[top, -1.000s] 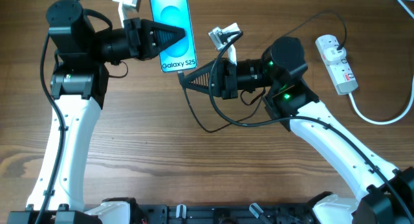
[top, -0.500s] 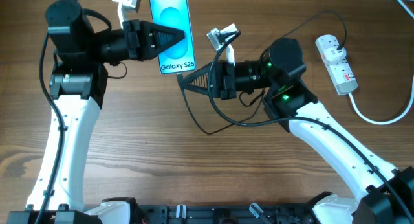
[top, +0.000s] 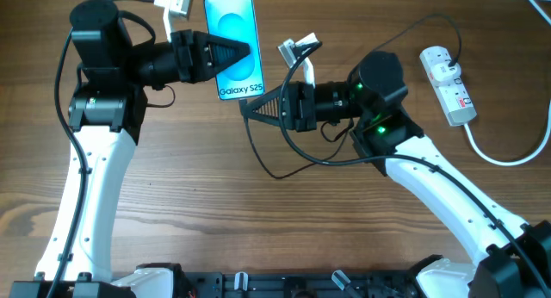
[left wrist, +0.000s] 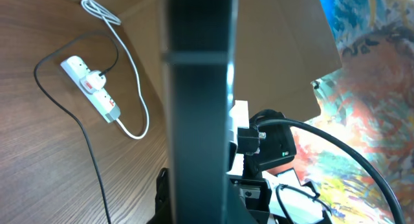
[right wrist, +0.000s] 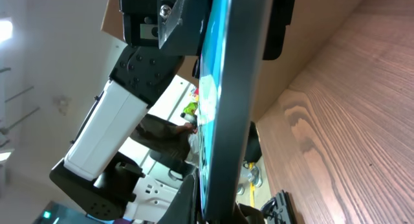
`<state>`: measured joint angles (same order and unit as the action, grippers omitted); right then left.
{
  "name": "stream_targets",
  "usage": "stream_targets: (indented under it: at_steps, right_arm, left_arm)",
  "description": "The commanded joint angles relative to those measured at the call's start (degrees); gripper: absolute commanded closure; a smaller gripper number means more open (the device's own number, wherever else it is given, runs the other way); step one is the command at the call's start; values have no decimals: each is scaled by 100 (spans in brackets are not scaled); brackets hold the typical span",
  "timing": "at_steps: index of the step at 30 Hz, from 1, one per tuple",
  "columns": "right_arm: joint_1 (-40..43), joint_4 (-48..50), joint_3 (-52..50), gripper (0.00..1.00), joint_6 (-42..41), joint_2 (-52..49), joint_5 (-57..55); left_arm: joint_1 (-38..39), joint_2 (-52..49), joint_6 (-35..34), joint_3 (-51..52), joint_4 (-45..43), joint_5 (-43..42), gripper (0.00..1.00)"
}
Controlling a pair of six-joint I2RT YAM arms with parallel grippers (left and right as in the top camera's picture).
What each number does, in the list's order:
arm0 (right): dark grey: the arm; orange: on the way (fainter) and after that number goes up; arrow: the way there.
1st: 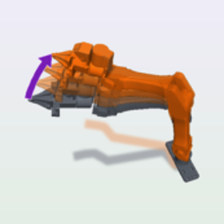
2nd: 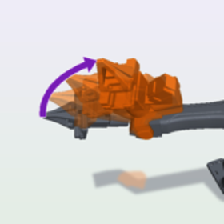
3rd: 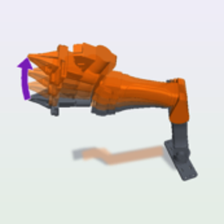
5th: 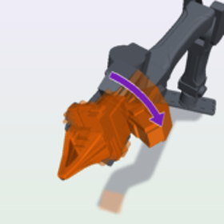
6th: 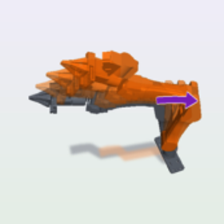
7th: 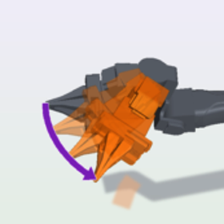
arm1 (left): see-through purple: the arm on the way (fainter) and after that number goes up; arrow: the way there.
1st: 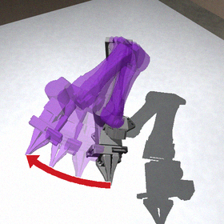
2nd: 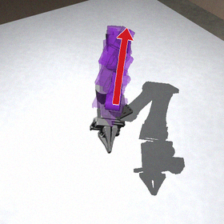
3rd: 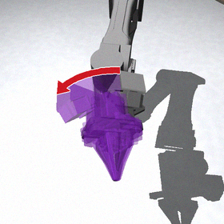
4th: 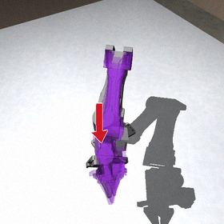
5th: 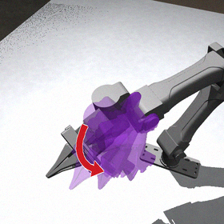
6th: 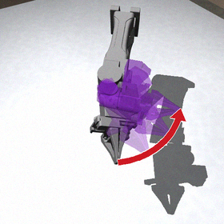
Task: Plug charger to phone and switch on socket
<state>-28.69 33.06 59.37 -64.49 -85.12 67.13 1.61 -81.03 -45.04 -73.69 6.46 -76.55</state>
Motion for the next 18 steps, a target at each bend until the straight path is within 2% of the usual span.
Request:
stream_targets:
  at_steps: [1, 4, 9, 11, 12, 13, 18]
  right_arm:
    - [251, 225, 201, 96, 269, 15, -815]
    - [251, 227, 201, 96, 280, 15, -824]
    - [254, 249, 201, 95, 243, 15, -977]
    - [254, 249, 201, 33, 315, 15, -925]
    - [254, 245, 201, 13, 372, 15, -855]
    - [254, 229, 201, 2, 514, 15, -728]
    - [254, -800, 201, 0, 1845, 15, 133]
  left_arm:
    - [184, 120, 262, 31, 162, -623, 96]
    - [184, 120, 264, 31, 470, -654, 96]
    - [184, 120, 267, 31, 496, -649, 96]
    - [181, 120, 269, 31, 494, -616, 96]
    - [181, 120, 271, 31, 494, -586, 96]
    - [181, 120, 313, 31, 492, -581, 96]
    - [181, 120, 586, 31, 494, -562, 96]
